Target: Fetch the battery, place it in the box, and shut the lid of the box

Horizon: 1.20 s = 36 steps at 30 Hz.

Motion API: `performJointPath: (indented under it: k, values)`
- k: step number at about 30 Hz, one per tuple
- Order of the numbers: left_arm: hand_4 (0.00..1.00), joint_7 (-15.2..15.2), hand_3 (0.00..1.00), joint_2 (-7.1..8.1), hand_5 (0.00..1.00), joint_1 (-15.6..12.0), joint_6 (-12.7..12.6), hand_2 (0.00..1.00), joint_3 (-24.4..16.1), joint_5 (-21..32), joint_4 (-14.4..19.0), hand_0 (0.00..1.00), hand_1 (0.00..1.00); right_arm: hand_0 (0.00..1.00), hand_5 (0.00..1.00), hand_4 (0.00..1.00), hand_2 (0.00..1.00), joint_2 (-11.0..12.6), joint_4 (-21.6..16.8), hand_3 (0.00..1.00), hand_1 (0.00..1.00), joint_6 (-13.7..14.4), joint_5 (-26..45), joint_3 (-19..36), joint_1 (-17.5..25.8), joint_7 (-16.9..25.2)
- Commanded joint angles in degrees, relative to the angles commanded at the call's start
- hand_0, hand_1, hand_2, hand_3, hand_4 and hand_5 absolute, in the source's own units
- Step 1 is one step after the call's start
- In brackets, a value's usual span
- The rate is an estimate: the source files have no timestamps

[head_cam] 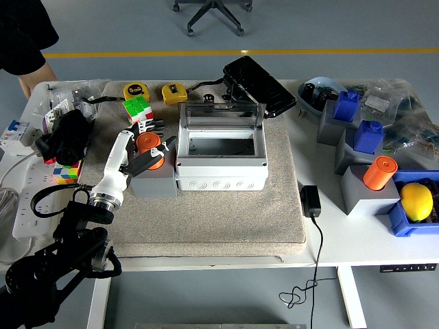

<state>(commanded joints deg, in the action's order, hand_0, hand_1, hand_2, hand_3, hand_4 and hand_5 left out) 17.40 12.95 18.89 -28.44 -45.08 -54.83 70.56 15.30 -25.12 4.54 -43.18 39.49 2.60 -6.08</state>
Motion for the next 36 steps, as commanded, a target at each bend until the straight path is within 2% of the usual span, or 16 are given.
performJointPath:
  k: [1,7,8,13,14,19,20,25,26,31,32,36]
  values:
    - [0.998,0.1,0.548,-0.09,0.197,0.2,-0.3,0.567,0.3,0.2,-0.2,0.628,0.592,0.632,0.460,0.956,0.684,0.0,0.1,0.587,0.673,0.0,0.1,0.0,0.0,0.0]
    - [0.998,0.6,0.548,-0.77,0.197,0.7,-1.2,0.567,0.7,1.9,-1.4,0.628,0.592,0.632,0.460,0.956,0.684,0.0,0.0,0.587,0.673,0.0,0.1,0.1,0.0,0.0]
    - [0.998,0.7,0.515,-0.89,0.018,0.8,-1.3,0.503,0.7,2.3,-1.6,0.589,0.519,0.632,0.459,0.955,0.683,0.0,0.0,0.587,0.673,0.0,0.1,0.1,0.0,0.0]
    - [0.998,1.0,0.515,-1.38,0.018,1.6,-1.9,0.503,0.7,3.9,-2.5,0.589,0.519,0.632,0.459,0.955,0.683,0.0,0.0,0.587,0.673,0.0,0.1,0.3,-0.1,0.0]
    - [0.953,1.0,0.462,-1.45,0.002,1.8,-1.9,0.454,0.7,4.2,-2.7,0.489,0.450,0.632,0.459,0.955,0.683,0.0,0.0,0.587,0.673,0.0,0.2,0.3,-0.1,0.0]
    - [0.953,0.3,0.462,-1.86,0.002,2.4,-2.1,0.454,0.8,4.7,-3.2,0.489,0.450,0.632,0.459,0.955,0.683,-0.1,0.0,0.587,0.673,0.0,0.2,0.4,-0.1,0.0]
    - [0.839,0.3,0.375,-1.93,0.002,2.4,-2.1,0.367,0.9,4.9,-3.3,0.414,0.388,0.632,0.459,0.955,0.683,-0.1,0.0,0.587,0.673,0.0,0.2,0.4,-0.1,0.0]
    - [0.839,0.5,0.375,-2.27,0.002,2.6,-1.8,0.367,0.8,6.4,-3.7,0.414,0.388,0.632,0.459,0.955,0.683,-0.1,0.0,0.587,0.673,0.0,0.3,0.3,-0.1,0.0]
    - [0.750,0.5,0.304,-2.33,0.002,2.7,-1.8,0.296,0.8,6.6,-3.7,0.352,0.337,0.632,0.459,0.955,0.683,-0.2,0.0,0.587,0.673,0.0,0.3,0.3,-0.1,0.0]
    - [0.750,0.8,0.304,-2.68,0.002,3.2,-1.5,0.296,0.9,7.9,-4.1,0.352,0.337,0.632,0.459,0.955,0.683,-0.2,0.0,0.587,0.673,0.0,0.4,0.3,-0.2,0.0]
    - [0.578,0.9,0.230,-2.74,0.002,3.3,-1.5,0.218,0.9,8.1,-4.2,0.264,0.255,0.634,0.459,0.954,0.683,-0.2,0.0,0.586,0.673,0.0,0.4,0.3,-0.2,0.0]
    - [0.578,1.1,0.230,-3.01,0.002,3.7,-1.4,0.218,0.9,8.7,-4.5,0.264,0.255,0.634,0.459,0.954,0.683,-0.2,0.0,0.586,0.673,0.0,0.4,0.4,-0.3,0.0]
